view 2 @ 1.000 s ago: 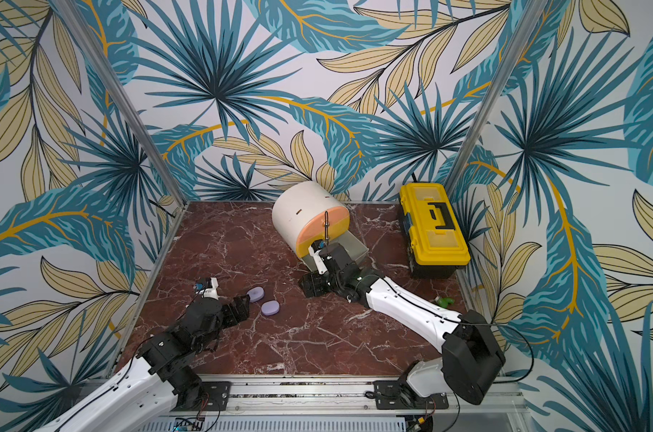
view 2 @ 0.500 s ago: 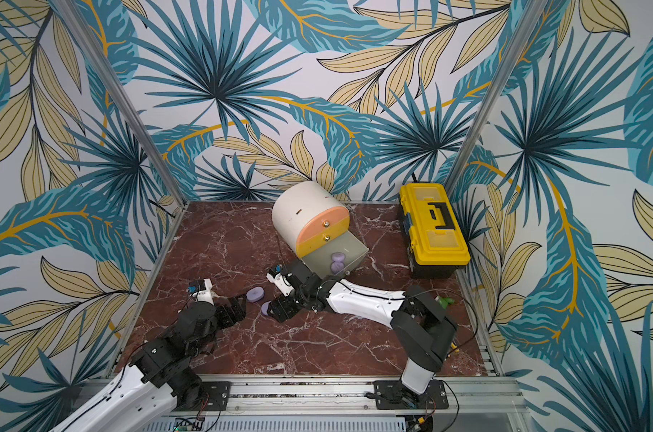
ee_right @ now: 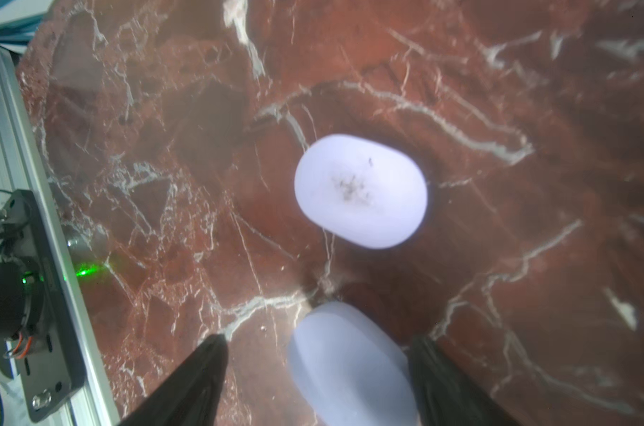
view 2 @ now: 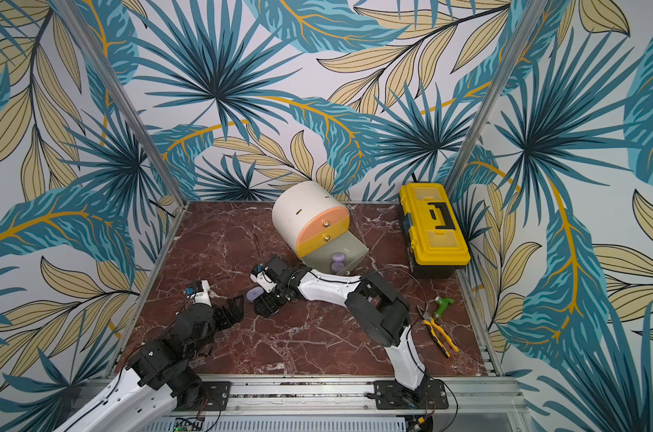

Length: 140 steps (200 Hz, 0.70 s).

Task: Put the bluetooth earphones in the drawer according to color
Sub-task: Pick up the Bluetooth earphone from the center of the board.

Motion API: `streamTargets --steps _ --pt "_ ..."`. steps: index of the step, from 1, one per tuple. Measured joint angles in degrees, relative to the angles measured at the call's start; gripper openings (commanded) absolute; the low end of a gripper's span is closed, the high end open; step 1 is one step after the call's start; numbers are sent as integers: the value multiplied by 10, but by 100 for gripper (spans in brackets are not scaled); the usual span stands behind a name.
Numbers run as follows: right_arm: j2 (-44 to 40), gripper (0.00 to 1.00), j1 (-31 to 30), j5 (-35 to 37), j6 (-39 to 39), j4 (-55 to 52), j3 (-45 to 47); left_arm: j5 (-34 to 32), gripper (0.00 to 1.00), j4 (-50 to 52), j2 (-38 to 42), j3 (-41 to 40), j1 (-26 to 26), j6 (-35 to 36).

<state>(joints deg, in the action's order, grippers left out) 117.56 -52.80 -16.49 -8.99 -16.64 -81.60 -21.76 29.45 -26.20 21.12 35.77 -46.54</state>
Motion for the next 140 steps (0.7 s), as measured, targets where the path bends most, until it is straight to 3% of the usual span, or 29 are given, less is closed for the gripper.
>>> streamTargets --steps 62,140 --pt "-2 75 -24 -4 -2 6 35 -5 100 0 1 -6 0 0" --pt "-2 57 -40 64 -22 7 36 -5 100 0 2 -7 0 0"
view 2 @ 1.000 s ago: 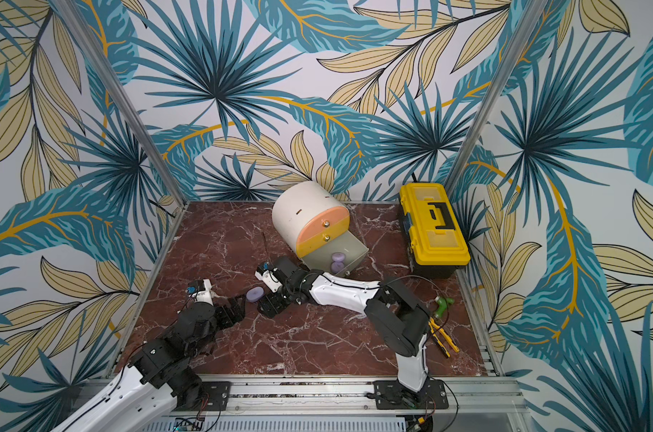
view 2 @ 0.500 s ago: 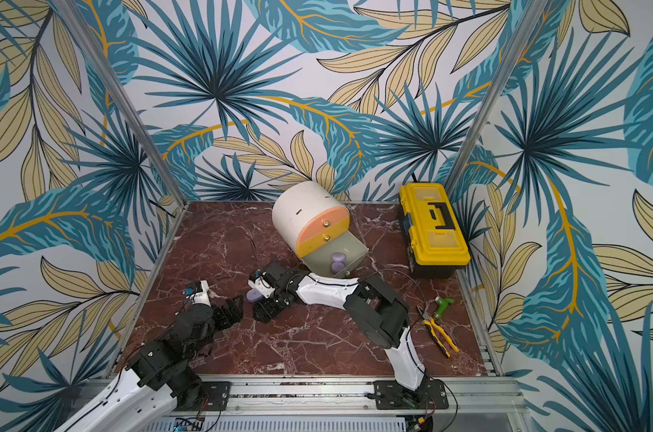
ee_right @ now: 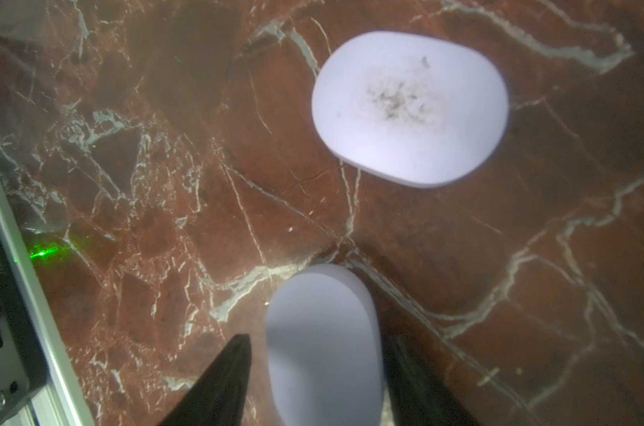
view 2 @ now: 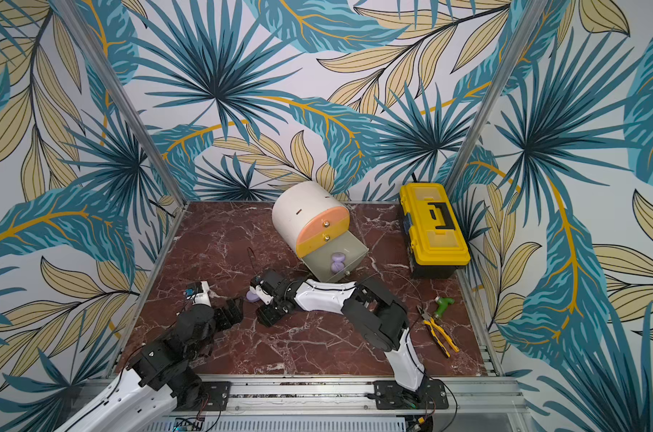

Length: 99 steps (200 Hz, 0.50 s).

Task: Put the bluetooth earphones in the drawer according to color
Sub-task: Pick up the Bluetooth earphone from the center of the board.

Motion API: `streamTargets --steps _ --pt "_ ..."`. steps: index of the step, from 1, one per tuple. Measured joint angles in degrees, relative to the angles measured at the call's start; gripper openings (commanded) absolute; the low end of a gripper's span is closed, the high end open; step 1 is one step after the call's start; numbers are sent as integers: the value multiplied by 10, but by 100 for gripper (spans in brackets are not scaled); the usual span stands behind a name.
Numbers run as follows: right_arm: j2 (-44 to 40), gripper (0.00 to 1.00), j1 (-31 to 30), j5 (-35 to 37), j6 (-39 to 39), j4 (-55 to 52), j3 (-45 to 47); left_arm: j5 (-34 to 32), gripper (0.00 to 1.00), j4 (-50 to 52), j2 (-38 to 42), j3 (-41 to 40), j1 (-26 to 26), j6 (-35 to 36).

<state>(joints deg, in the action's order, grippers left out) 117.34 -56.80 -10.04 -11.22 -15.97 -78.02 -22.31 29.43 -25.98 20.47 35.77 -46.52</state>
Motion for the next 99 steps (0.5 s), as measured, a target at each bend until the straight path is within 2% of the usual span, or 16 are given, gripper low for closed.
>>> streamTargets --steps 29,62,99 --pt "0 49 -12 43 -8 -8 -2 0 100 0 3 0 0 0" --pt "-5 48 -21 89 -19 -8 3 0 100 0 4 0 0 0" --pt "-51 45 -16 134 -40 -17 36 0 100 1 6 0 0 0"
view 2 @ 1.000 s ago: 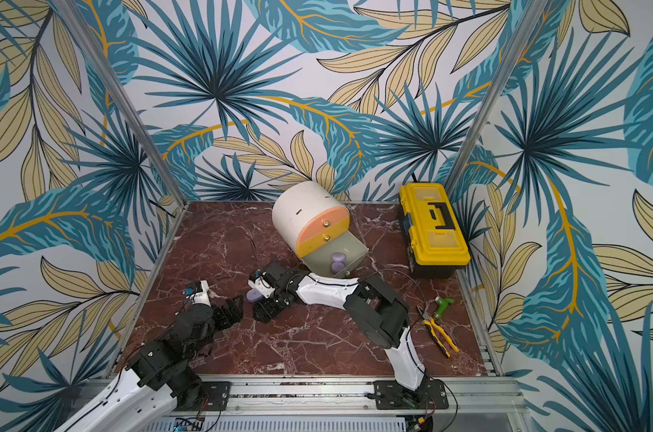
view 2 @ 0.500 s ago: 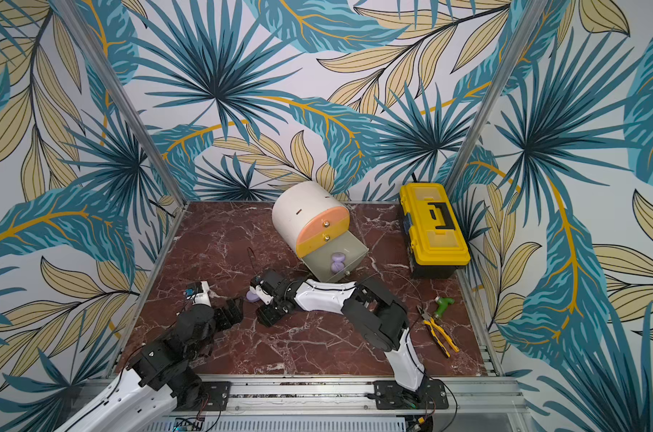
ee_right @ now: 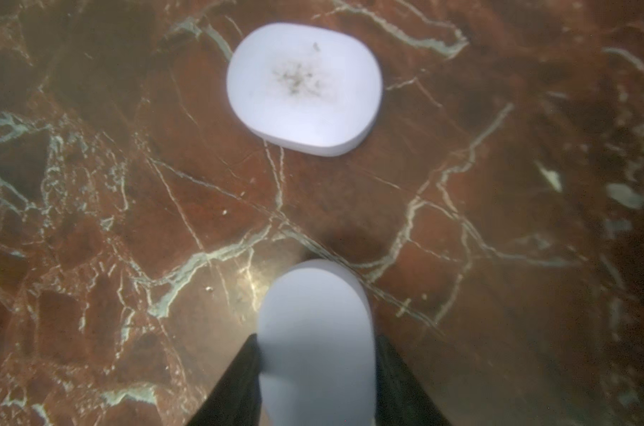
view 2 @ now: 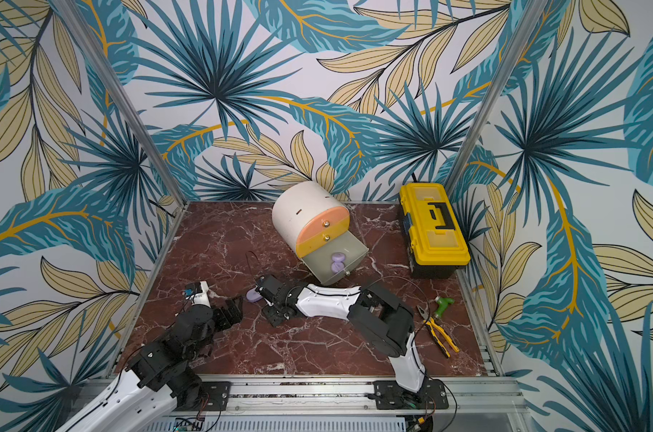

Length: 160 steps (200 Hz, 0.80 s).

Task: Put the bluetooth earphones in the drawer according to color
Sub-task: Pick up the Bluetooth earphone from the center of the board.

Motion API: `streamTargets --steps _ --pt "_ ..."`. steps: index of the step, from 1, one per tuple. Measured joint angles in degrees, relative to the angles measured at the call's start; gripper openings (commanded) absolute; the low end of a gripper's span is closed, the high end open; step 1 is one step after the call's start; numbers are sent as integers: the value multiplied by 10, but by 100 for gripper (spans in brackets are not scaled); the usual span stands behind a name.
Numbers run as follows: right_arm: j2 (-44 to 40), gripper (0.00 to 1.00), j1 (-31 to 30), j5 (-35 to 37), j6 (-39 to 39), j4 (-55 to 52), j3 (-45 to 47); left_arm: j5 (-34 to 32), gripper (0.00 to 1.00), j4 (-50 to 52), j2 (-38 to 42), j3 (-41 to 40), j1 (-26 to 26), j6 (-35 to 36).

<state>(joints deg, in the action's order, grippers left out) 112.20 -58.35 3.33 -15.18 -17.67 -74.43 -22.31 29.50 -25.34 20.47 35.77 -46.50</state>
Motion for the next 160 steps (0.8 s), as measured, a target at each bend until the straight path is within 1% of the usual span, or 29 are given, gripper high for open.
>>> streamTargets --steps 44,93,135,160 --pt "-78 45 36 16 -26 0 23 0 100 0 0 0 0 0" --pt "-177 45 109 11 -35 -2 44 0 100 1 2 0 0 0" --pt "-195 45 200 -11 -37 -4 44 0 100 1 3 -1 0 0" --pt "-189 45 235 -21 -41 -17 37 0 100 1 3 -1 0 0"
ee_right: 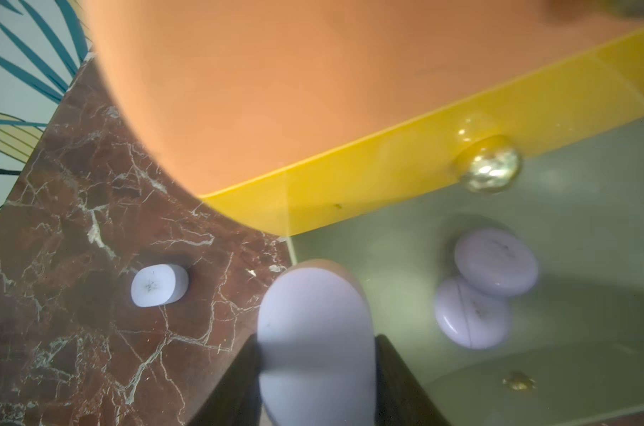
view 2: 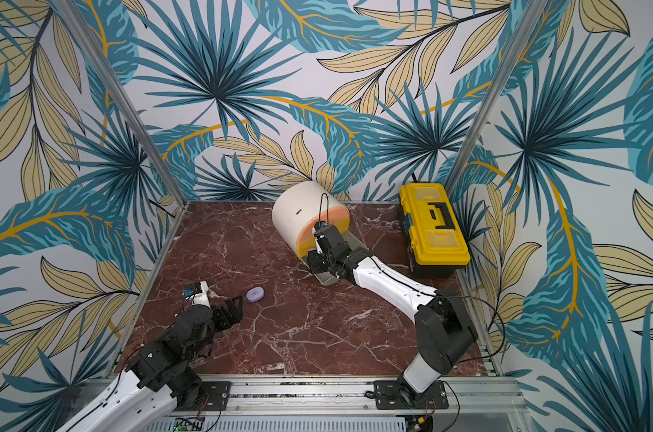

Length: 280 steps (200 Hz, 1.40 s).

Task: Put the bluetooth earphones in the drawer according to color
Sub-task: Pick up the Bluetooth earphone from the center of the board, then place the bluetooth earphone in the drawer.

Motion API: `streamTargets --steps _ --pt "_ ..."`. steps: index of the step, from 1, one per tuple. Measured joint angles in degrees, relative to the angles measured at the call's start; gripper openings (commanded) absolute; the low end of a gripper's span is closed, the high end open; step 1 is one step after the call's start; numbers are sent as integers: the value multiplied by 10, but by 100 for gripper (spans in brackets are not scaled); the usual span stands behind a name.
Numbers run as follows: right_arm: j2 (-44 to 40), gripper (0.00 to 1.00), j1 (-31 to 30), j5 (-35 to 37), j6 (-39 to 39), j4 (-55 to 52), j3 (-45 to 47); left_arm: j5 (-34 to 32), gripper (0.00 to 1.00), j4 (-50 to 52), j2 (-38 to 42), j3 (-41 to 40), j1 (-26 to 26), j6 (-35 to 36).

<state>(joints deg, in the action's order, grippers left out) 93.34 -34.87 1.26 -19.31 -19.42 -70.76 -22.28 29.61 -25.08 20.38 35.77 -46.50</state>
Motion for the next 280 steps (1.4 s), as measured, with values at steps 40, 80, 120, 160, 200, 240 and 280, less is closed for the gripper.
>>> streamTargets --steps 40,80,120,160,200,240,280 --pt "42 45 35 -20 -10 -7 -28 0 100 0 0 0 0 0" --pt "63 45 48 -28 -19 -12 -39 0 100 0 0 0 0 0" --pt "83 45 51 -35 -35 -17 -32 0 100 0 -1 0 0 2" --pt "84 49 52 -26 -52 -17 -25 0 100 -2 -10 0 0 2" --pt "119 54 55 -12 -73 -18 -29 0 100 -2 -15 0 0 2" --pt "124 63 55 -6 -82 -20 -38 0 100 -2 -26 0 0 2" --pt "124 65 56 -6 -83 -35 -49 0 100 -5 -48 0 0 4"
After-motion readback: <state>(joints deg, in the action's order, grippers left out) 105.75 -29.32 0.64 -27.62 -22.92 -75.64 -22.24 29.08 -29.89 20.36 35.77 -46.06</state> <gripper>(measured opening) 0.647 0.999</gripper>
